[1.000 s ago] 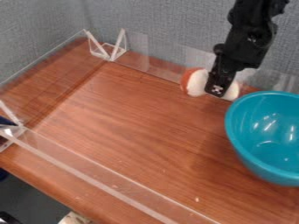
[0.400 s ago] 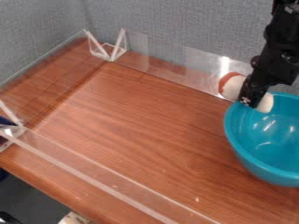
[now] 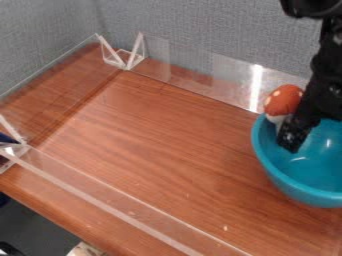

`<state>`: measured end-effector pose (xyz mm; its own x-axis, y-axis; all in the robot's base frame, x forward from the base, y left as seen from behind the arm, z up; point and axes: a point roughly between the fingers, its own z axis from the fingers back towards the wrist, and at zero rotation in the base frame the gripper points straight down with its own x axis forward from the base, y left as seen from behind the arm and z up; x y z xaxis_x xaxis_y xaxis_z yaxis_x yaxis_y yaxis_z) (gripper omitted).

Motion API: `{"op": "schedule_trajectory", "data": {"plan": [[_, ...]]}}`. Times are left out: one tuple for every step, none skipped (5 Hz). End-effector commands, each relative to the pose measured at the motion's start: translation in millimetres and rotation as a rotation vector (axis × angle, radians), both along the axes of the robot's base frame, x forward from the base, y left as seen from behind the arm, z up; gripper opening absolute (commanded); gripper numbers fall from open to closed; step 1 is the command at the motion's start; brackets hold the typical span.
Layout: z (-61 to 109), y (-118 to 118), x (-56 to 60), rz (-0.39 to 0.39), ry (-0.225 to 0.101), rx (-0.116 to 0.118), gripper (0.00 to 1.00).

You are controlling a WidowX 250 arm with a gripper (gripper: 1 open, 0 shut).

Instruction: Put the mushroom in the blue bowl

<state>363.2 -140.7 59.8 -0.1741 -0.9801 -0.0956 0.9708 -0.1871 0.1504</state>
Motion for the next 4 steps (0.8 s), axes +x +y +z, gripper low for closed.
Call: {"op": "schedule_trajectory", "data": {"plan": [[6.7,-2.2,3.3,-0.004,-0.04,-0.022,1.0],[1.7,-1.1,2.7,-0.003,-0.033,-0.02,1.0],[-1.1,0.2,1.7,0.001,-0.029,-0.018,1.0],[-4.1,1.3,0.5,0.004,-0.025,-0.016,1.0]]}}
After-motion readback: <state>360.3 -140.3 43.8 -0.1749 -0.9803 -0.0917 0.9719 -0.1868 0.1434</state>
